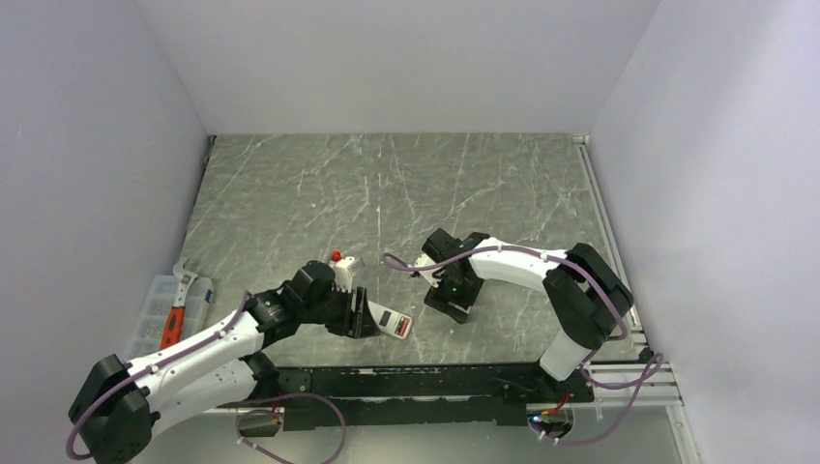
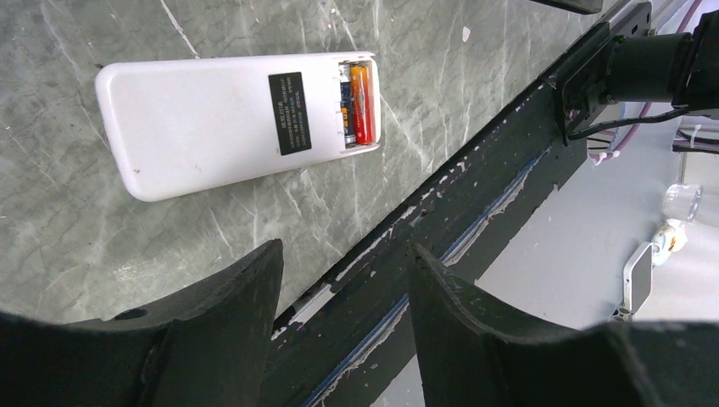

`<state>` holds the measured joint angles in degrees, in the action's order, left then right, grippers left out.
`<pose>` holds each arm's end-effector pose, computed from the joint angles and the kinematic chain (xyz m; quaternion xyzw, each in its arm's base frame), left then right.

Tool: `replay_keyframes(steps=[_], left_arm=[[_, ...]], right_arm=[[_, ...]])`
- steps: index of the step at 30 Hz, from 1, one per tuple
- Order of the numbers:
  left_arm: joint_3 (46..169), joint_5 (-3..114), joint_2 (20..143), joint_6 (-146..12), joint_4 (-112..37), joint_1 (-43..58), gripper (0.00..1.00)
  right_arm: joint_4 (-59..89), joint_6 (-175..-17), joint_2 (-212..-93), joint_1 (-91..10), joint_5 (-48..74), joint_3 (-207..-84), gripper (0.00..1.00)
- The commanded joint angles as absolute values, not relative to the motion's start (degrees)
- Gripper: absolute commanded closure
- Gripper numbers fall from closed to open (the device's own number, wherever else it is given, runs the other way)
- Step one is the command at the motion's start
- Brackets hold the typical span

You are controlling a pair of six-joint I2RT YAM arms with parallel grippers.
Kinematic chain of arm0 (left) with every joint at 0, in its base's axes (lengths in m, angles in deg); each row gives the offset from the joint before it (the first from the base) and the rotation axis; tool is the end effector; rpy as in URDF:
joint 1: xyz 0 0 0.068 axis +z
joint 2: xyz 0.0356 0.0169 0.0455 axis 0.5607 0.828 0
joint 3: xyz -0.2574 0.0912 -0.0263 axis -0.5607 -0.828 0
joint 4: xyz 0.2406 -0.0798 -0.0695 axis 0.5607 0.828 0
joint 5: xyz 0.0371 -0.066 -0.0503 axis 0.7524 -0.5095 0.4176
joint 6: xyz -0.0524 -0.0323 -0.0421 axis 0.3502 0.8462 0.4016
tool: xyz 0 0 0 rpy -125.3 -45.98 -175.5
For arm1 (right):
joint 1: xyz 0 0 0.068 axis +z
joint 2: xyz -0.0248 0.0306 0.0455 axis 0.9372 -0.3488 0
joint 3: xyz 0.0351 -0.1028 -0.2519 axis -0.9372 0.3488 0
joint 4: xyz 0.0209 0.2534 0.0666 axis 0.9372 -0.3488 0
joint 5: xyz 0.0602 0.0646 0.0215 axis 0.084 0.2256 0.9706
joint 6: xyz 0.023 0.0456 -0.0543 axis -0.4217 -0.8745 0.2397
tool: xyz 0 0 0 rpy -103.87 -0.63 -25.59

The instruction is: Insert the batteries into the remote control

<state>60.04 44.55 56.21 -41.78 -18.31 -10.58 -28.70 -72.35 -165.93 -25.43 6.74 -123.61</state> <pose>0.1252 -0.1526 0.1744 0.1262 0.8984 -0.3722 0.1959 0.1984 0.1951 0.1267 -0.5088 0.8596 0.0236 0.0396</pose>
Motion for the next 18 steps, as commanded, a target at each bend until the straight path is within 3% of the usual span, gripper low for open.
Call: replay_keyframes(steps=[1, 7, 11, 18], left_arm=[[62.3, 44.6, 56.6, -42.6, -19.4, -10.8, 0.39], [62.5, 44.5, 57.3, -42.4, -19.5, -10.8, 0.39], [62.5, 44.7, 56.6, -42.2, -19.2, -10.7, 0.39], [63.2, 45.0, 55.0, -41.5, -17.6, -10.7, 0.39]], right_arm=[[-27.6, -71.4, -167.0, -25.7, 6.5, -124.3, 0.28], [-27.6, -71.4, -166.2, -25.7, 6.5, -124.1, 0.36], [-27.6, -71.4, -165.7, -25.7, 6.7, -124.3, 0.51], [-27.3, -71.7, -162.5, -25.7, 8.4, -124.5, 0.65]])
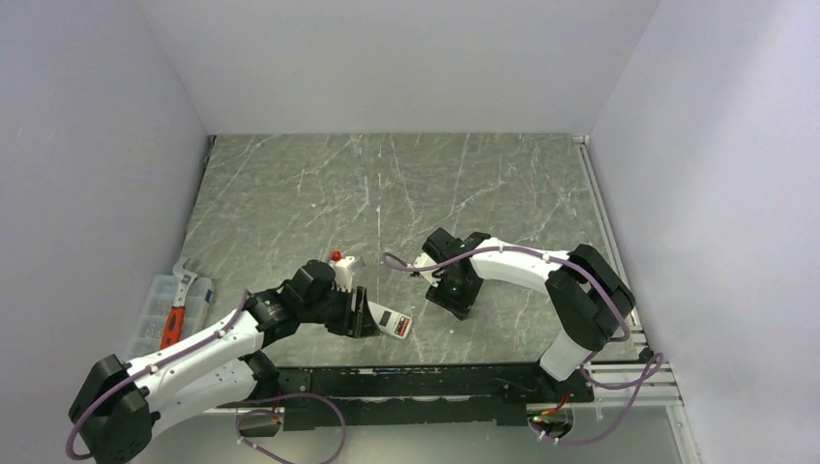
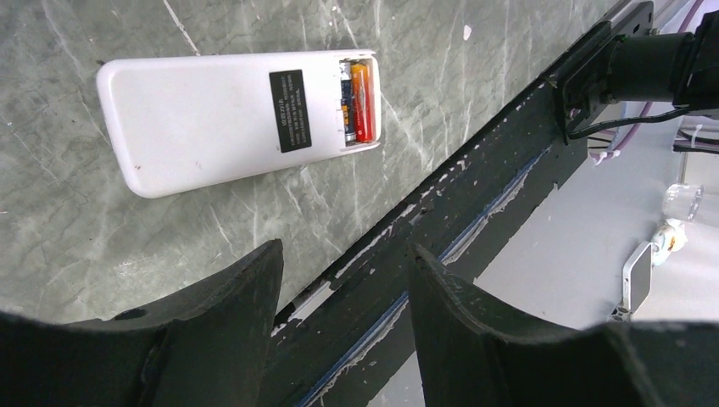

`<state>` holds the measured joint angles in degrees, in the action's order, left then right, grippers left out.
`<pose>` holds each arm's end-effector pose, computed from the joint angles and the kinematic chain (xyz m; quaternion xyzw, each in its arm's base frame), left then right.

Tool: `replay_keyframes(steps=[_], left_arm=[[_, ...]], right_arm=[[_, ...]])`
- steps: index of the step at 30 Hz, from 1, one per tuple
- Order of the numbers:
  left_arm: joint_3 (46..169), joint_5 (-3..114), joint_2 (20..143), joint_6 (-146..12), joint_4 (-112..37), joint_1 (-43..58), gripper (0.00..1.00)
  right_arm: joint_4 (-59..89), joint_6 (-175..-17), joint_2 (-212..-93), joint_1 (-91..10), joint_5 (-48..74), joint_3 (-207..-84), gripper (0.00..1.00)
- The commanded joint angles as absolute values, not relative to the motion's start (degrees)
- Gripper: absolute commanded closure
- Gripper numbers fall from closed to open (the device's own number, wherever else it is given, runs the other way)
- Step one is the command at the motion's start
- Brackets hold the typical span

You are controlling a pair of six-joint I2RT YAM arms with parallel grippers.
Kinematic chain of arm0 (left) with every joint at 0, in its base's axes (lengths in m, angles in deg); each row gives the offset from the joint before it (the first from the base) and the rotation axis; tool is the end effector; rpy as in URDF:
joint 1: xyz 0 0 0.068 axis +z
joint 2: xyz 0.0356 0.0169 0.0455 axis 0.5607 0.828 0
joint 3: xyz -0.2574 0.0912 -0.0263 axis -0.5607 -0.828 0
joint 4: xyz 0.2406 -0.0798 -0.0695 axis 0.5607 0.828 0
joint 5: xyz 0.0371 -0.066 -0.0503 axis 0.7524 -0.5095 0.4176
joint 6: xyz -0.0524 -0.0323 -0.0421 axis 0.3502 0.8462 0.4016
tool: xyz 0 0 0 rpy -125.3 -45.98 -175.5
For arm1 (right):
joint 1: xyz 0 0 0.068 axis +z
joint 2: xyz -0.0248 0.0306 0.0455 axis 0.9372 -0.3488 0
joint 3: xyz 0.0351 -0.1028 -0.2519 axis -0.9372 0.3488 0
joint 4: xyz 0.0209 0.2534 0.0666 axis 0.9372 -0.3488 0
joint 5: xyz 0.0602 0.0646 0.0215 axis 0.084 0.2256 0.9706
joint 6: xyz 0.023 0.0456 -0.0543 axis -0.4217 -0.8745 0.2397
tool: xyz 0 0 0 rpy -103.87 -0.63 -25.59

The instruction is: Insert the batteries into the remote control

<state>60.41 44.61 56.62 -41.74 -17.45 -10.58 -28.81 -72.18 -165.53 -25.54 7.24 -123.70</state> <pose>0.1252 -0.1525 0.1739 0.1247 0.9017 -0.3677 0.1903 0.1984 0.1951 0.1289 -0.5094 0.8591 0.0285 0.0419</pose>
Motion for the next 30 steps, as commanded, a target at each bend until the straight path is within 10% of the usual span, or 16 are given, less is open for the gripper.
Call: replay_keyframes(steps=[1, 30], left_arm=[[63.4, 44.9, 54.8, -41.2, -17.8, -10.8, 0.39], [66.5, 34.0, 60.1, -28.5, -33.5, -10.6, 0.34]], right_arm=[[-27.3, -71.7, -161.9, -25.7, 8.9, -124.8, 0.68], [-20.9, -74.9, -141.0, -11.8, 19.1, -123.7, 0.70]])
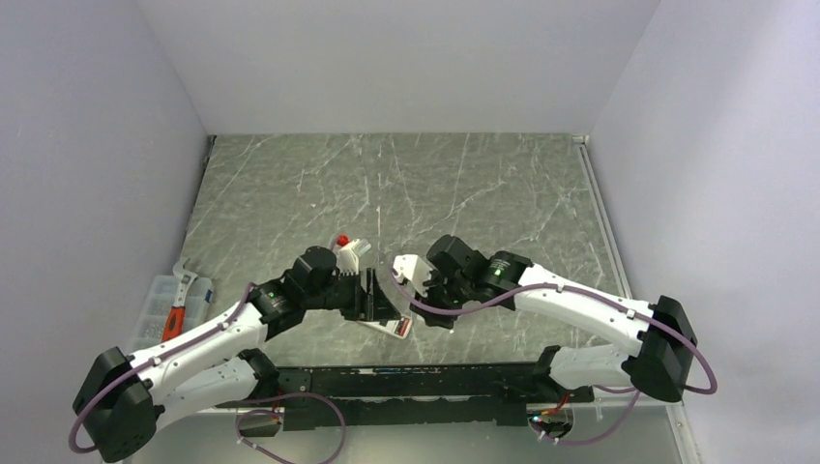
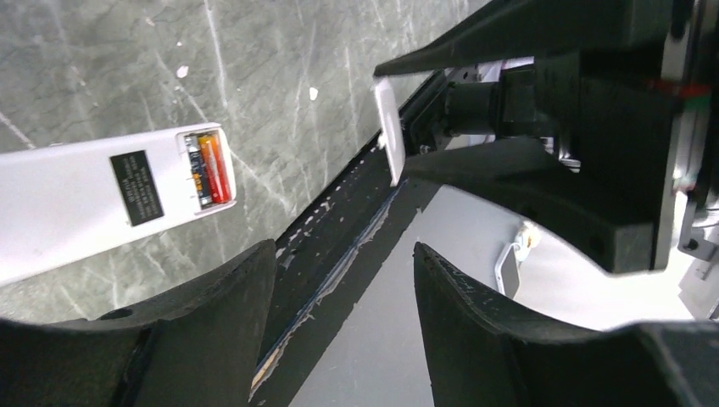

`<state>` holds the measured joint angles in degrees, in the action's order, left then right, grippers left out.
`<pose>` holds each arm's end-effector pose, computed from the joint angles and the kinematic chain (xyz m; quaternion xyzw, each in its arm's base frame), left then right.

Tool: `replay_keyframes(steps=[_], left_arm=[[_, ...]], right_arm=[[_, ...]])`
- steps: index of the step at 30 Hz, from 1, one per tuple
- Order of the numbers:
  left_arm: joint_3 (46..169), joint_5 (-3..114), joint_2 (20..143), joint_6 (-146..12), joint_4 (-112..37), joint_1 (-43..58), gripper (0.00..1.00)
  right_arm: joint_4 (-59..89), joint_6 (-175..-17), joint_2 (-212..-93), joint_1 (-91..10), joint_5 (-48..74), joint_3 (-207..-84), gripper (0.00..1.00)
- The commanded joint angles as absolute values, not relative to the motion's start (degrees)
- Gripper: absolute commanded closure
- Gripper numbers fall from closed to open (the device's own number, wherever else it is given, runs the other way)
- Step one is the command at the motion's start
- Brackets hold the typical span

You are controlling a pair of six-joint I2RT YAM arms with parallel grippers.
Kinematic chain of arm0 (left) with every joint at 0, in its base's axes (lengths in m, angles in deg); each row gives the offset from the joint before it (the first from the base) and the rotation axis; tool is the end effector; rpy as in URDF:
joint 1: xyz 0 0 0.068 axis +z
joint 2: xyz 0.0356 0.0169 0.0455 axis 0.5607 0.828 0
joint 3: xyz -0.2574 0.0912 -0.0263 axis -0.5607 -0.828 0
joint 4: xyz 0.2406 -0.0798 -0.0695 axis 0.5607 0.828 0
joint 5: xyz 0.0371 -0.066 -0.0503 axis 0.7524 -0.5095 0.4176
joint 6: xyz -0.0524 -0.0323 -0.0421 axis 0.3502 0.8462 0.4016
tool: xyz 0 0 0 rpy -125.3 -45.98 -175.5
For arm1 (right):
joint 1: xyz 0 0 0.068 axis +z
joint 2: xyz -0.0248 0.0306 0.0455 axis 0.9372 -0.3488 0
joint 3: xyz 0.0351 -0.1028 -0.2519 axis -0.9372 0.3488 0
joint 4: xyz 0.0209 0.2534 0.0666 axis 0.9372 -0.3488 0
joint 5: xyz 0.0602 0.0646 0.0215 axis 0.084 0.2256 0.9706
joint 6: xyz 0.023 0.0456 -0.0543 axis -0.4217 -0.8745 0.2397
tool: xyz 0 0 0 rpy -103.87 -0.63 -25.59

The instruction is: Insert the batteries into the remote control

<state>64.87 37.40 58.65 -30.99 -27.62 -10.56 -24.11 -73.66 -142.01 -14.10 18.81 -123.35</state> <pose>0.1378 -0.1750 0.2149 0.0877 0.8522 -0.4814 0.1851 0.1342 0.2214 0.2359 -0.5814 0.7537 0.2037 0.2289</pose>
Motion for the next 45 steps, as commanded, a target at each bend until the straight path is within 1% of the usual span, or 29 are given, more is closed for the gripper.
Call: replay_keyframes(steps=[1, 8, 11, 24, 36, 39, 44, 45], left_arm=[[66.4, 33.5, 60.5, -28.1, -34.5, -10.7, 0.34], [66.7, 32.0, 62.1, -26.5, -37.5, -10.7, 0.34], [66.6, 31.0, 62.9, -26.0, -38.7, -10.6, 0.37], [65.1, 26.3, 65.9, -21.8, -45.9, -10.6, 0.58], [63.7, 24.9, 66.9, -20.3, -50.0, -10.6, 0.83], [63.2, 24.5, 67.6, -19.8, -51.5, -10.7, 0.99], [61.8, 24.6, 67.4, -18.0, -54.5, -10.7, 1.00], [61.5, 24.7, 67.0, -17.5, -55.8, -10.6, 1.00]], right_arm=[[-20.7, -74.9, -141.0, -10.9, 18.9, -124.0, 0.69], [-20.5, -75.2, -141.6, -7.7, 17.8, -126.6, 0.69], [-19.9, -75.2, -141.5, -7.0, 17.9, -127.5, 0.69], [-19.5, -74.9, -142.8, -5.4, 16.8, -130.3, 0.69], [-17.7, -75.9, -140.4, -5.2, 15.3, -128.9, 0.68], [-17.4, -76.3, -139.6, -5.2, 14.6, -128.6, 0.66], [-16.7, -76.7, -137.2, -5.2, 14.7, -127.4, 0.58], [-16.2, -76.9, -136.0, -5.2, 14.9, -126.7, 0.54]])
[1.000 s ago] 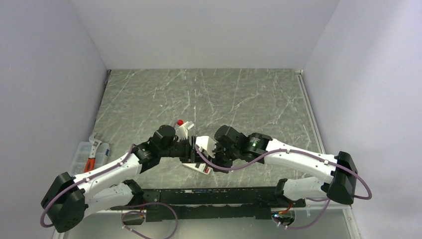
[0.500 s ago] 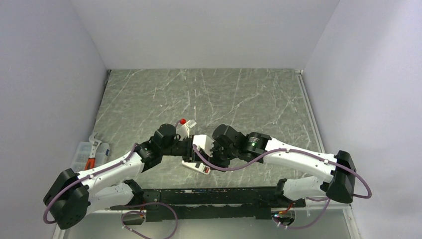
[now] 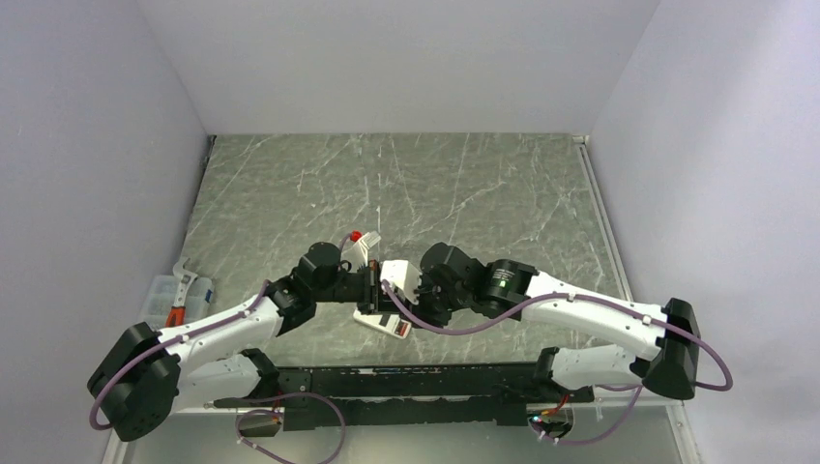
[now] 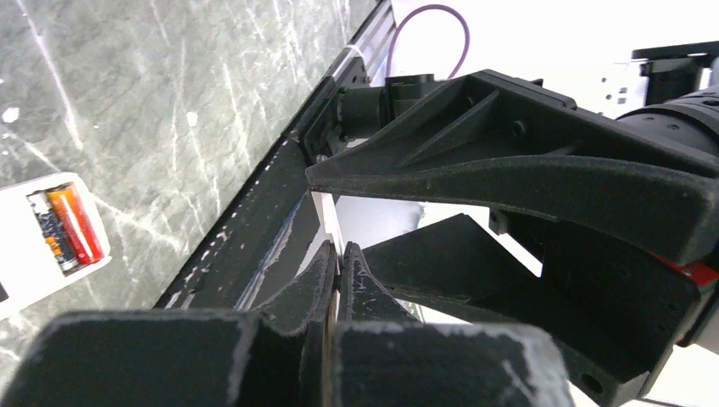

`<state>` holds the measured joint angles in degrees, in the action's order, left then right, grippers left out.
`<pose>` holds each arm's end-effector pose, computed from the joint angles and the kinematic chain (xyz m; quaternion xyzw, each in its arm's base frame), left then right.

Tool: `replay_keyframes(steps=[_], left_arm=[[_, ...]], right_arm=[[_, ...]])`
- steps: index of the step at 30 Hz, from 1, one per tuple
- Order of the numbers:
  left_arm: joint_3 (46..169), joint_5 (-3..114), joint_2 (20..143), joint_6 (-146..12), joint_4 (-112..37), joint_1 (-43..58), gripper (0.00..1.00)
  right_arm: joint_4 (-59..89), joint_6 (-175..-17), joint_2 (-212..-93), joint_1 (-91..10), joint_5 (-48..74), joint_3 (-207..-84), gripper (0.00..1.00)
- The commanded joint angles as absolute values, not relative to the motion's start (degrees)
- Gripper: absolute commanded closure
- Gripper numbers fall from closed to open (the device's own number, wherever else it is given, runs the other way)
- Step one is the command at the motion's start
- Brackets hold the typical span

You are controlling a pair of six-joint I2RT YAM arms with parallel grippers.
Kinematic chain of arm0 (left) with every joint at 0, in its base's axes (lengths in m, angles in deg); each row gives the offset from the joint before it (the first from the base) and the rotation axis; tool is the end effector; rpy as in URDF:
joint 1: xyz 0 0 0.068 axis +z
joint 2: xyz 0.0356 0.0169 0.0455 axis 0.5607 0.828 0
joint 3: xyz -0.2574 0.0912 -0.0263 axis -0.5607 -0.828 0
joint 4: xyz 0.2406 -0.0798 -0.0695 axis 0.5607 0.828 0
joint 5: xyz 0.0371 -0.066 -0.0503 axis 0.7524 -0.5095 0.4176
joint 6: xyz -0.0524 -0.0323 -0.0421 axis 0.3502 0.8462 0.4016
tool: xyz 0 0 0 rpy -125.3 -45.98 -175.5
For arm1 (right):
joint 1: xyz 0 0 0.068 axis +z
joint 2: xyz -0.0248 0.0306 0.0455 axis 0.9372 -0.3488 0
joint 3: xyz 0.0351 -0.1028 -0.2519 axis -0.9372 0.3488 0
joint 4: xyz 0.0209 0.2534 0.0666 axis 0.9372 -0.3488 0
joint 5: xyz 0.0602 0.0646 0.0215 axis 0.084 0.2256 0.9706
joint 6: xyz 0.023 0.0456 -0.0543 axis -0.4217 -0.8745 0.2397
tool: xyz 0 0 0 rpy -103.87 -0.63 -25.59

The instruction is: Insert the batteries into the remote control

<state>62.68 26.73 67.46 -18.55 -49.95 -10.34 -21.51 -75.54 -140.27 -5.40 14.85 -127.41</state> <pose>0.1508 -0.2005 0.2152 0.0728 0.7951 -0.5890 0.1251 0.1069 0.2453 0.2701 -0.6094 0.7047 0.2222 0.2874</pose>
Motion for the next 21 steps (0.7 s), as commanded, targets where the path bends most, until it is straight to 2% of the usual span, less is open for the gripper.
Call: replay_keyframes(steps=[1, 13, 21], left_arm=[[61.1, 24.7, 66.7, -17.1, -56.9, -10.6, 1.00], [59.6, 22.8, 64.0, -12.8, -64.1, -10.7, 1.00], [57.3, 21.8, 66.1, -7.1, -74.5, -10.7, 1.00]], right_arm=[[-15.5, -77.2, -135.4, -5.2, 14.8, -126.0, 0.51], [-5.5, -76.5, -119.7, -5.2, 18.7, -114.4, 0.27], [0.9, -74.9, -112.8, -5.2, 17.1, -108.3, 0.25]])
